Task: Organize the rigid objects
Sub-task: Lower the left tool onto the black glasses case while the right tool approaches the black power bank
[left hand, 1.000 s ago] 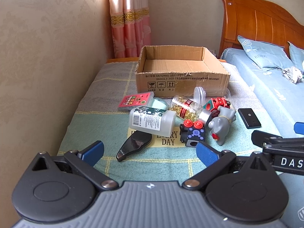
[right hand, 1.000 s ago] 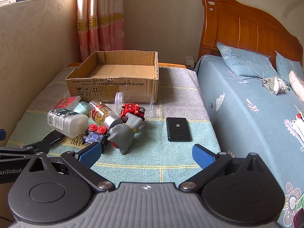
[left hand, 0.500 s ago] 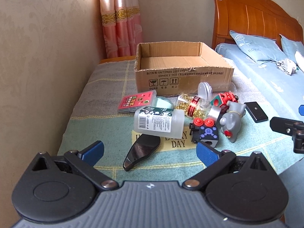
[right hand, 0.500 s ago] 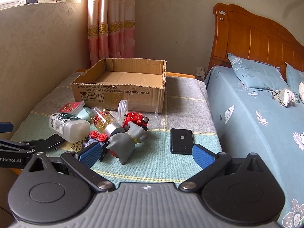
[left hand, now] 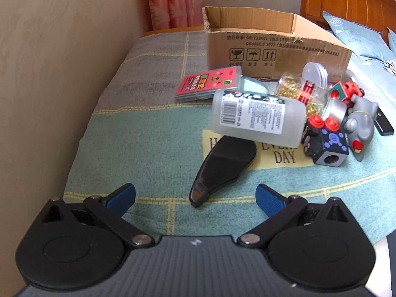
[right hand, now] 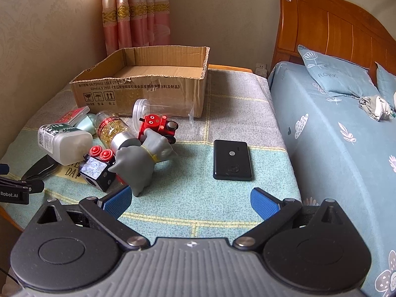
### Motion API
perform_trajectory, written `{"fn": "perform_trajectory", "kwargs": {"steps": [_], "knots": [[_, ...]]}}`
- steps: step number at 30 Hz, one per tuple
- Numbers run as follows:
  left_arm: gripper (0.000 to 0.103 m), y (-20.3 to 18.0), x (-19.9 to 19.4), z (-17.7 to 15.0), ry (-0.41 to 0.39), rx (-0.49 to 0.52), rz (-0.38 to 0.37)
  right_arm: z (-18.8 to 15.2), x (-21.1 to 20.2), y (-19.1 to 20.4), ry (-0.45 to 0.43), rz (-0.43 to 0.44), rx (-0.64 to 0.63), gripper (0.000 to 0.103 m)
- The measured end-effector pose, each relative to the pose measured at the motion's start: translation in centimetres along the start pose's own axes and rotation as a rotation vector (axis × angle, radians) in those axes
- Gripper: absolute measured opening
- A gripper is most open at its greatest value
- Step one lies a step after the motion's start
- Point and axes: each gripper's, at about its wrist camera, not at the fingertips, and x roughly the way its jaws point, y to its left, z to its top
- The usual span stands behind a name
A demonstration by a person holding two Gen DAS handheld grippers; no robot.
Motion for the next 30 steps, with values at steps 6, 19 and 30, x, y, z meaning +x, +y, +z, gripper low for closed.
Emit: {"fn": "perform_trajectory", "kwargs": {"steps": [6,19,30], "knots": [[0.102,2.3,0.5,-0.3,0.013,-0.060,0.024,0.1,1.0,0.1,0.020,0.013,-0.019,0.103],[0.102,4.6,0.2,0.2,0.014,-0.114,0.065,0.1,2.3,0.9,0.048,0.035,-0.050,0.103],[0.102,1.1,1.6,0.5,-0.001,-0.143,-0.034,-0.4,3.5,0.3,0.069,0.045,-0.046,0.103]]}}
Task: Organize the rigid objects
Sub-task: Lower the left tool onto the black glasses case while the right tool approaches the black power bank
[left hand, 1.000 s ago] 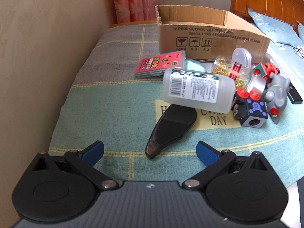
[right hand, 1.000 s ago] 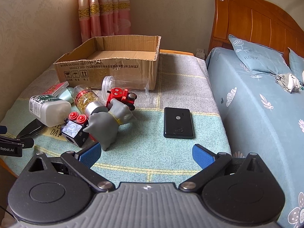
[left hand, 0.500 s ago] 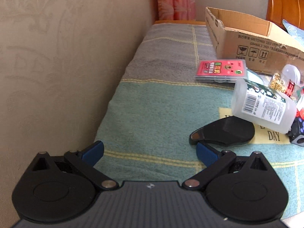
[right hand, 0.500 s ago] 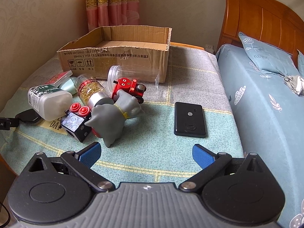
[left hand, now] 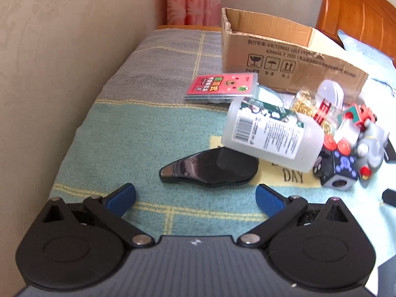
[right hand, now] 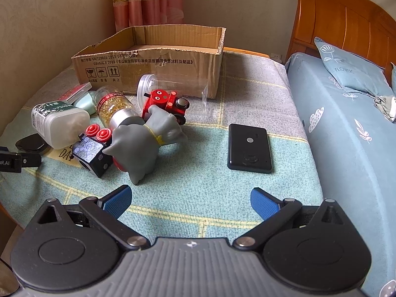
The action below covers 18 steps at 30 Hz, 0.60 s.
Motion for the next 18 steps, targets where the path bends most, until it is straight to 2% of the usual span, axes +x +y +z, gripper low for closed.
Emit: {"fn": "perform_trajectory", "kwargs": {"steps": [9,16,18], "knots": [[0.100,-1.8,0.6,0.6,-0.011,-0.022,0.070,0.0,1.6,-1.3,0.016,0.011,0.026,0.103],[0.101,-2.1,1.2,0.6,-0.029,-0.041,0.080,0.0,2.3,-2.1,0.012,0.018,0.023,0.103],[0.091,-2.1,1.1,0.7,-0.042,-0.044,0.084,0.1,2.4,-2.3,0.010,0.016,0.015,0.103]]}}
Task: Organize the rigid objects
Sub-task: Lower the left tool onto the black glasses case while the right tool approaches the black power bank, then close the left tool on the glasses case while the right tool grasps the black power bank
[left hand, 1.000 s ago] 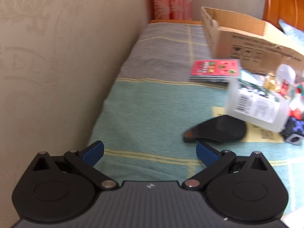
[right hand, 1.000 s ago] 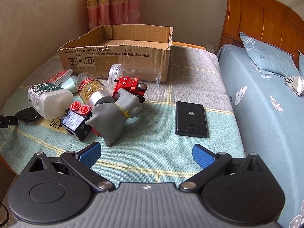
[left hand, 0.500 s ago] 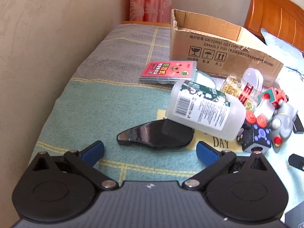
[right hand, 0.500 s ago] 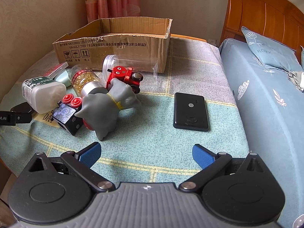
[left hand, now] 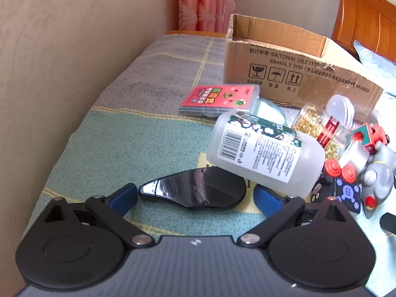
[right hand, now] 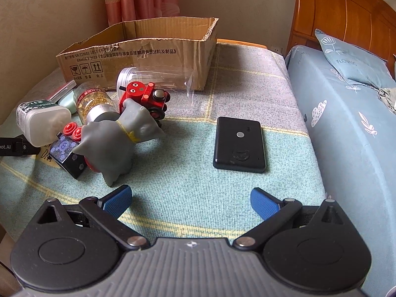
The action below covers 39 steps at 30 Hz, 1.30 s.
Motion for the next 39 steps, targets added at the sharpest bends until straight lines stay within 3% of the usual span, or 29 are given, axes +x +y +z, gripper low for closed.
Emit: {"fn": "perform_trajectory", "kwargs": {"steps": [13,20,29,34,37,39], "knots": [[0.089,2.0,-1.0,-1.0,-0.032,0.130,-0.063,0.3,0.4,-0.8,0.005,-0.015,-0.025,0.103],[0.091,3.5,-1.8,-1.8,-0.039,0.135,-0.057,0.5,0.5,-0.7,0.006,-0.024,-0.029,0.103],[0.094,3.4,-1.8,-1.7,0.010,0.079,-0.035,1.1,1.0,-1.9,-0.015,-0.058,-0.036,0.103],[0.095,3.5,-1.7,-1.7,0.012,0.077,-0.040,1.8,1.6,-2.6,-0.010,0.056,-0.040,0.103],[0.096,3.5,-1.6,-1.7,0.013,0.074,-0.040,1.6,1.0,-2.0,0.004,0.192,-0.120,0.103],[0.097,3.5,-1.6,-1.6,0.016,0.072,-0.038,1.4,0.8,-1.6,0.022,0.238,-0.196,0.103]]}}
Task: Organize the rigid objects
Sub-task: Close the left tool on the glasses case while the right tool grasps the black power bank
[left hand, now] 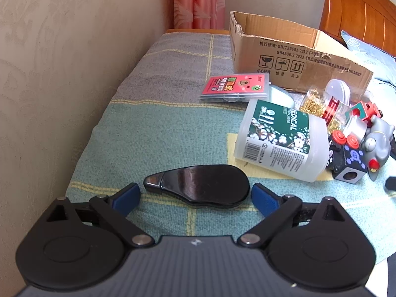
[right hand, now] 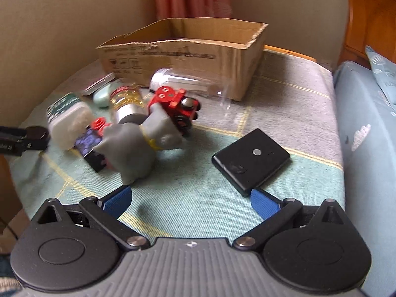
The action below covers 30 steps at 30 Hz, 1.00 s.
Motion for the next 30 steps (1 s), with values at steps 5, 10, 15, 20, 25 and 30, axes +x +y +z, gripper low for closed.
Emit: {"fn": "perform_trajectory", "kwargs": {"steps": [5,10,15,20,25,30], "knots": [[0.099,0.1,0.1,-0.1,0.003,-0.009,0.001,0.9,-0.6,-1.8,-0.002,-0.017,-0.096,0.103],[0.099,-0.1,0.3,0.1,0.016,-0.023,0.014,3.3,0.9,-4.3,0.012,0.006,-0.181,0.103],[0.099,-0.2,0.3,0.2,0.023,-0.037,0.024,4.0,3.2,-5.5,0.068,0.068,-0.190,0.103],[0.099,-0.5,0.5,0.4,0.024,-0.037,0.026,2.9,2.6,-4.1,0.064,0.078,-0.223,0.103],[0.100,-0.6,0.7,0.5,0.012,-0.028,0.026,2.7,2.2,-4.0,0.056,0.069,-0.218,0.097],[0.100,-0.7,0.7,0.3,-0.009,-0.024,0.029,3.1,2.0,-4.4,0.040,0.054,-0.199,0.084]]}}
